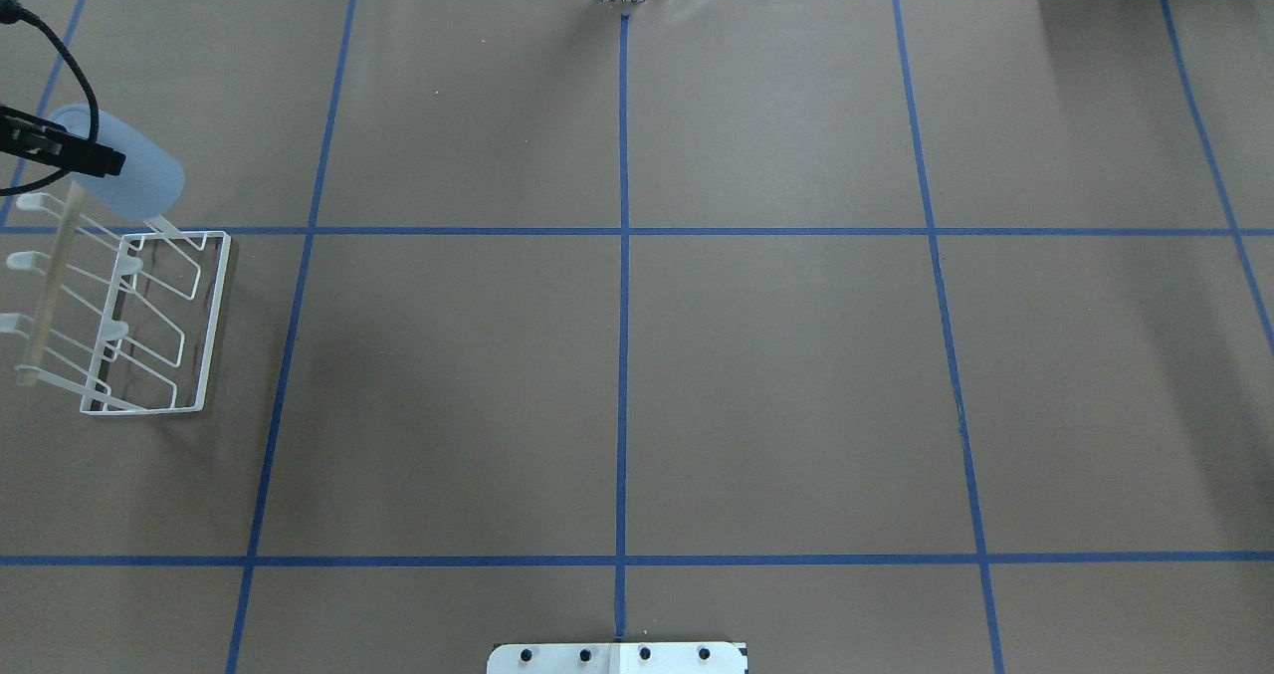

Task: Hang cup on cup holder
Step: 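Lower the cup with the left gripper onto a hook of the wire rack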

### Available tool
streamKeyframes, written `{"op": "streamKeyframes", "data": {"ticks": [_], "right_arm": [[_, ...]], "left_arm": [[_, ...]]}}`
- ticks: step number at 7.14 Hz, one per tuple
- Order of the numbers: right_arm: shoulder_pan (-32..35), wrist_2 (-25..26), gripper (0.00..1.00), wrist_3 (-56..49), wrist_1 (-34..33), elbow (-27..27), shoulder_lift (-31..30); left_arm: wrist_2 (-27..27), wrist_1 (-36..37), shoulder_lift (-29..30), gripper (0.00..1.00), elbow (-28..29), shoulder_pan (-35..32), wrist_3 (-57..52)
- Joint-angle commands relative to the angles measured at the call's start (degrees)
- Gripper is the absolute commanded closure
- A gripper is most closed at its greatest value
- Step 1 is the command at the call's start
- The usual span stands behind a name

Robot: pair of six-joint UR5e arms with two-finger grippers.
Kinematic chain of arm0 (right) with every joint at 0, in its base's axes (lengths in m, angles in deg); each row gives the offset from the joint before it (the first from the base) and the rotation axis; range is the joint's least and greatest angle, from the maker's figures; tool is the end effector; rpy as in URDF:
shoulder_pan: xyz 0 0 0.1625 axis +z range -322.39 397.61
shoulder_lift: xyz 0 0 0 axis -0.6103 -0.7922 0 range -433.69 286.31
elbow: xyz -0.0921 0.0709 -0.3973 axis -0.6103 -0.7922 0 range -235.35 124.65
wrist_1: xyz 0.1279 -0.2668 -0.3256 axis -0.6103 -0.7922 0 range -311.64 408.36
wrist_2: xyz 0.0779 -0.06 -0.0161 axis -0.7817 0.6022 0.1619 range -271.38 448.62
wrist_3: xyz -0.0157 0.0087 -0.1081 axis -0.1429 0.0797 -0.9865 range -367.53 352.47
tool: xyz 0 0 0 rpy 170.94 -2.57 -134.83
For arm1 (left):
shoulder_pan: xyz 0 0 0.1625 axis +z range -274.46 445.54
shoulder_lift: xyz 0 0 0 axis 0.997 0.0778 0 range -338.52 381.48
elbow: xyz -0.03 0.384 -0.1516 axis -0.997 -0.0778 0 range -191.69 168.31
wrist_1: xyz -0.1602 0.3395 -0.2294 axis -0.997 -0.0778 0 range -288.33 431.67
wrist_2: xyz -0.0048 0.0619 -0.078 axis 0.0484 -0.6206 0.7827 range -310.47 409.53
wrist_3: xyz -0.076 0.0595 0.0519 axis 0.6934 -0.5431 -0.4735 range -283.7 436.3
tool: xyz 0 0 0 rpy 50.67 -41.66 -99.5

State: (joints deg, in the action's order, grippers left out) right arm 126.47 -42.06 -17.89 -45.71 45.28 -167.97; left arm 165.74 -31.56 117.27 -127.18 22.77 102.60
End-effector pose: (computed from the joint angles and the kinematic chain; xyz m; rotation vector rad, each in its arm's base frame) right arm 0.0522 -0.4898 0.6079 0.0953 -0.7058 -0.2062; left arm 0.1716 -0.5190 0.3569 0.4857 0.7313 0.1928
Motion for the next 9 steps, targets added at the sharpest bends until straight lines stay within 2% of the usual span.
{"op": "streamKeyframes", "data": {"ticks": [1, 9], "right_arm": [[0.0, -0.1, 0.0, 0.3, 0.0, 0.0, 0.1], [0.0, -0.3, 0.0, 0.8, 0.4, -0.1, 0.1]], "left_arm": [[-0.2, 0.0, -1.4, 1.0, 0.0, 1.4, 0.0], [-2.7, -0.1, -1.0, 1.0, 4.4, 5.5, 0.9]]}}
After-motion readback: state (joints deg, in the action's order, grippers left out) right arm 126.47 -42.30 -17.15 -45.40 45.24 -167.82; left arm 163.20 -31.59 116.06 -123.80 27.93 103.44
